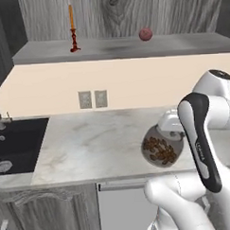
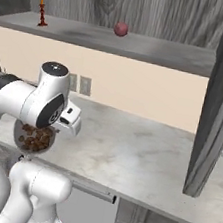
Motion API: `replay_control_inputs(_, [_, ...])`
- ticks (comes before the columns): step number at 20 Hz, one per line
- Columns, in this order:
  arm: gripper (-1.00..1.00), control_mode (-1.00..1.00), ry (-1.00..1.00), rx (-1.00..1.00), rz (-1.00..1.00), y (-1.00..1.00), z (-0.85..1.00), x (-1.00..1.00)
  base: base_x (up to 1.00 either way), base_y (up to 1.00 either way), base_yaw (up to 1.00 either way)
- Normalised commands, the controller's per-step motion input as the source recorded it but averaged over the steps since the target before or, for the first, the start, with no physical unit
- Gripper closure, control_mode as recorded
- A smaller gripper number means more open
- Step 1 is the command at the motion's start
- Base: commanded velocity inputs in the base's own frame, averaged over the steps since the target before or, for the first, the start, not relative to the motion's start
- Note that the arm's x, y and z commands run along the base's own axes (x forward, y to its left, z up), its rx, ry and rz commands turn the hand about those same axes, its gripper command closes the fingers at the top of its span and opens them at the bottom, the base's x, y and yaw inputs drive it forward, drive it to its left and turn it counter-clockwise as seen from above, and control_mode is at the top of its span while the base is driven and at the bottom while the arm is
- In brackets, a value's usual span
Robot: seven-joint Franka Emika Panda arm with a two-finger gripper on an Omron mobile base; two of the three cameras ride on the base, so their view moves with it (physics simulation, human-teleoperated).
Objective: Pick the jar and candle from the dining table and place them in the open cabinet. Close the cabinet after placing the objects.
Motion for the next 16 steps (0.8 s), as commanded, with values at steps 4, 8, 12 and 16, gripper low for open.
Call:
replay_control_inputs(4, [1.00,1.00,0.00,0.00,0.00,0.00,0.00,0.00,0.63,-0.01,0.01])
replay_control_inputs(8, [1.00,1.00,0.00,0.00,0.00,0.00,0.00,0.00,0.49,0.40,-0.14])
replay_control_inputs(12, [1.00,1.00,0.00,0.00,0.00,0.00,0.00,0.00,0.39,0.40,-0.20])
replay_control_inputs(16, [1.00,1.00,0.00,0.00,0.00,0.00,0.00,0.00,0.58,0.50,-0.20])
